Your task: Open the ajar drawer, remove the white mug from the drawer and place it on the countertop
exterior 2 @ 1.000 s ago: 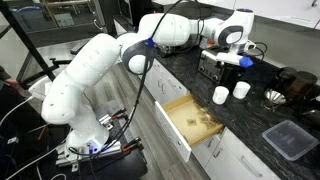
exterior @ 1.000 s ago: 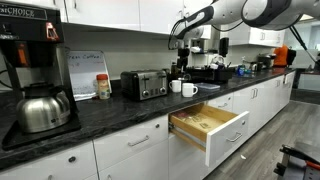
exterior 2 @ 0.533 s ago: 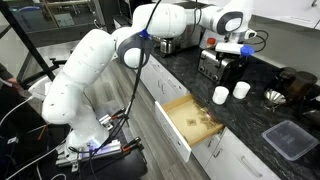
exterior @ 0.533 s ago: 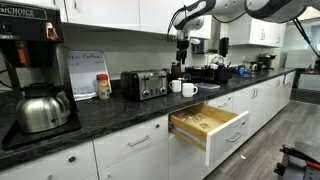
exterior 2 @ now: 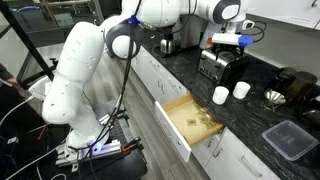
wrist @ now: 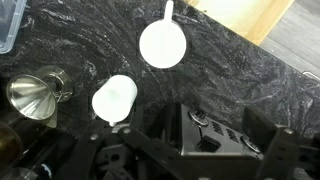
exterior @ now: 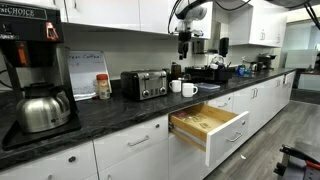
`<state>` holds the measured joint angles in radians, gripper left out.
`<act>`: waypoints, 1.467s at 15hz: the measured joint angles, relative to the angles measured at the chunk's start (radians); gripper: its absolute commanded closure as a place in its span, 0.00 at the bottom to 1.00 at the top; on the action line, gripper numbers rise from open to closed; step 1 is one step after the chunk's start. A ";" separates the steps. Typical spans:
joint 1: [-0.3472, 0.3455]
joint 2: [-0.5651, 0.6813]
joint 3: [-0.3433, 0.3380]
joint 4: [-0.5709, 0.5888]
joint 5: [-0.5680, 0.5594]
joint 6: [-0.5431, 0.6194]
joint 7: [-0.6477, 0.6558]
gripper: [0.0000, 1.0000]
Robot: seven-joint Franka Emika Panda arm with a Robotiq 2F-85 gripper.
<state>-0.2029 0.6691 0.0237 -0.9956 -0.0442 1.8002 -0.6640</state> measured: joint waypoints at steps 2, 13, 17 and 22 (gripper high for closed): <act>0.001 -0.010 0.000 -0.017 0.000 0.000 0.000 0.00; 0.016 -0.046 0.000 -0.026 0.000 -0.005 0.008 0.00; 0.037 -0.145 0.000 -0.041 0.000 -0.086 0.030 0.00; 0.051 -0.239 0.000 -0.079 0.001 -0.229 0.045 0.00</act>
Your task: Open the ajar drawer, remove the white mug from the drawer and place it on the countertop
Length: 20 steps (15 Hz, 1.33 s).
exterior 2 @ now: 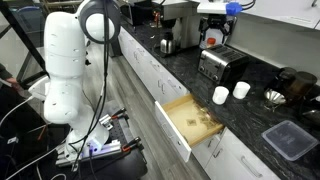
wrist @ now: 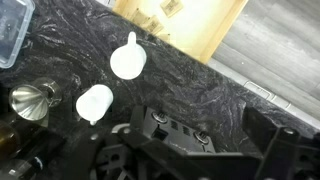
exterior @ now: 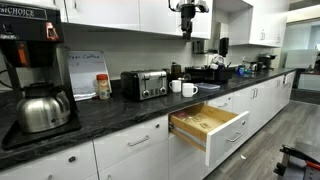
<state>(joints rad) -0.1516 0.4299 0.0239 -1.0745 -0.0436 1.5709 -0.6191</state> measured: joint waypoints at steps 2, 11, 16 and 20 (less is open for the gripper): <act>0.003 -0.027 0.000 -0.030 0.001 -0.041 0.005 0.00; 0.010 -0.157 0.000 -0.228 0.005 -0.092 0.047 0.00; 0.011 -0.246 0.000 -0.365 0.006 -0.091 0.070 0.00; 0.017 -0.317 -0.004 -0.451 0.006 -0.089 0.079 0.00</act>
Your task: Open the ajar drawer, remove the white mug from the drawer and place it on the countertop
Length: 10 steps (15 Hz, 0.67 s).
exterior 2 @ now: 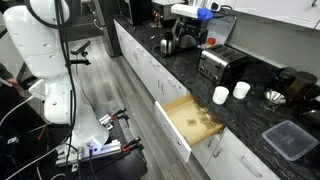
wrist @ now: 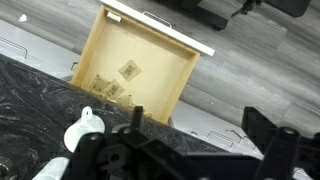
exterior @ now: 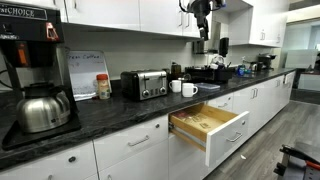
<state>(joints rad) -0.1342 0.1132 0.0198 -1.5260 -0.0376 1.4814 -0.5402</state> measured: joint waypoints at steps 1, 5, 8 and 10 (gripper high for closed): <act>0.002 -0.018 -0.001 -0.021 0.000 0.000 0.003 0.00; 0.014 -0.091 -0.006 -0.101 0.003 0.007 0.018 0.00; 0.028 -0.139 -0.012 -0.154 0.007 0.016 0.026 0.00; 0.038 -0.168 -0.015 -0.186 0.007 0.022 0.030 0.00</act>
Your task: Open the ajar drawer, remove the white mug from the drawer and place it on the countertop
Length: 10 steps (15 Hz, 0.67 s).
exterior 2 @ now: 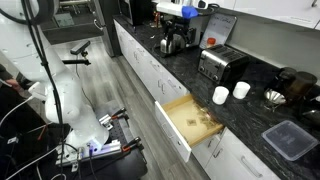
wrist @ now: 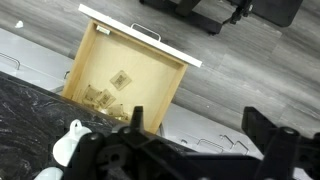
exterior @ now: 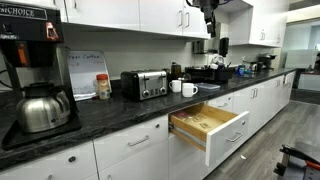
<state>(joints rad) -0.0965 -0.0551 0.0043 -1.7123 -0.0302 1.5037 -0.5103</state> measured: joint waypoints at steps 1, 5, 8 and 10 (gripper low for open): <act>0.004 -0.014 -0.002 -0.015 0.000 0.003 0.004 0.00; 0.020 -0.061 -0.012 -0.071 0.000 0.024 0.022 0.00; 0.026 -0.093 -0.017 -0.118 -0.001 0.065 0.023 0.00; 0.029 -0.110 -0.020 -0.150 -0.002 0.092 0.024 0.00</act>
<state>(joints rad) -0.0679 -0.1656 -0.0155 -1.8621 -0.0322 1.5952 -0.4860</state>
